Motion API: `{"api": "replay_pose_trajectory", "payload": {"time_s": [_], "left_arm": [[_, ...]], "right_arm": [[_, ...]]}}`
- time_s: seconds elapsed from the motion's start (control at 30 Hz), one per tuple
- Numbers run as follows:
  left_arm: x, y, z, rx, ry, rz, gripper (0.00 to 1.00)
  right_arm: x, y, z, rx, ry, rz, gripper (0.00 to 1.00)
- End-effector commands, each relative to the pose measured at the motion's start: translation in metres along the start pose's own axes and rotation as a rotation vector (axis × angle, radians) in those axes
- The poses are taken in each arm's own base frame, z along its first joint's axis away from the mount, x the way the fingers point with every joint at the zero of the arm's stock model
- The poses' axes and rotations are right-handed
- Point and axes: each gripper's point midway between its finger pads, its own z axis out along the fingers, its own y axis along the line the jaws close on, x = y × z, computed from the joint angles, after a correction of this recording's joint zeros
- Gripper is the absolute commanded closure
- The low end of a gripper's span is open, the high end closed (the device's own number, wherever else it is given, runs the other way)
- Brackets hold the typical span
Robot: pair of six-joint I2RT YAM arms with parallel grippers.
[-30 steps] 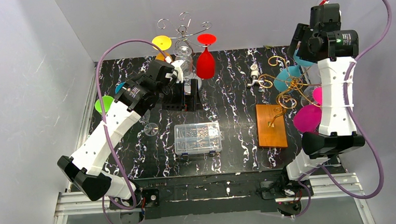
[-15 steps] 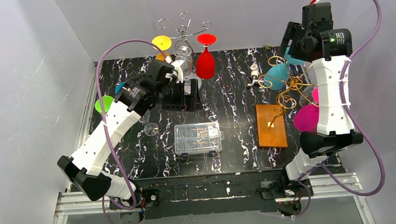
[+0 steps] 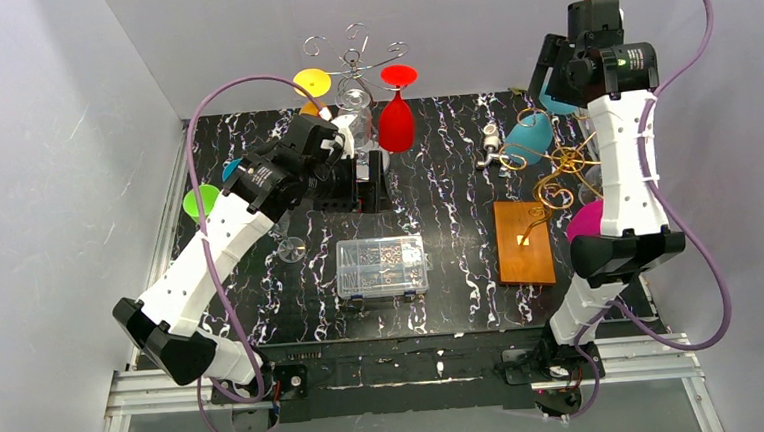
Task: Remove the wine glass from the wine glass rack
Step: Pick up the wine glass from the wine rack, then place the wine glass at the center of the board.
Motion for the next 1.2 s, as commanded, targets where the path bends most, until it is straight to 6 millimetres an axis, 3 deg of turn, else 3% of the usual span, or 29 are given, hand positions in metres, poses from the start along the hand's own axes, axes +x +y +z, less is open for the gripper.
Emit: {"api": "replay_pose_trajectory", "payload": {"time_s": [0.0, 0.3, 0.57, 1.03, 1.17], "left_arm": [[-0.008, -0.006, -0.005, 0.011, -0.024, -0.008, 0.02], [-0.013, -0.008, 0.004, 0.019, -0.038, -0.061, 0.02], [-0.025, -0.013, 0.008, 0.068, -0.088, -0.151, 0.02], [-0.051, -0.041, 0.015, 0.325, -0.289, -0.267, 0.02], [-0.063, -0.051, 0.007, 0.415, -0.371, -0.267, 0.02]], "right_arm": [[-0.032, 0.019, -0.006, -0.061, -0.119, 0.006, 0.33], [-0.04, 0.052, -0.012, -0.147, -0.163, -0.016, 0.33], [-0.038, 0.086, -0.035, -0.271, -0.186, -0.01, 0.33], [-0.012, 0.133, -0.106, -0.62, -0.108, 0.061, 0.33], [-0.007, 0.145, -0.128, -0.727, -0.064, 0.072, 0.33]]}}
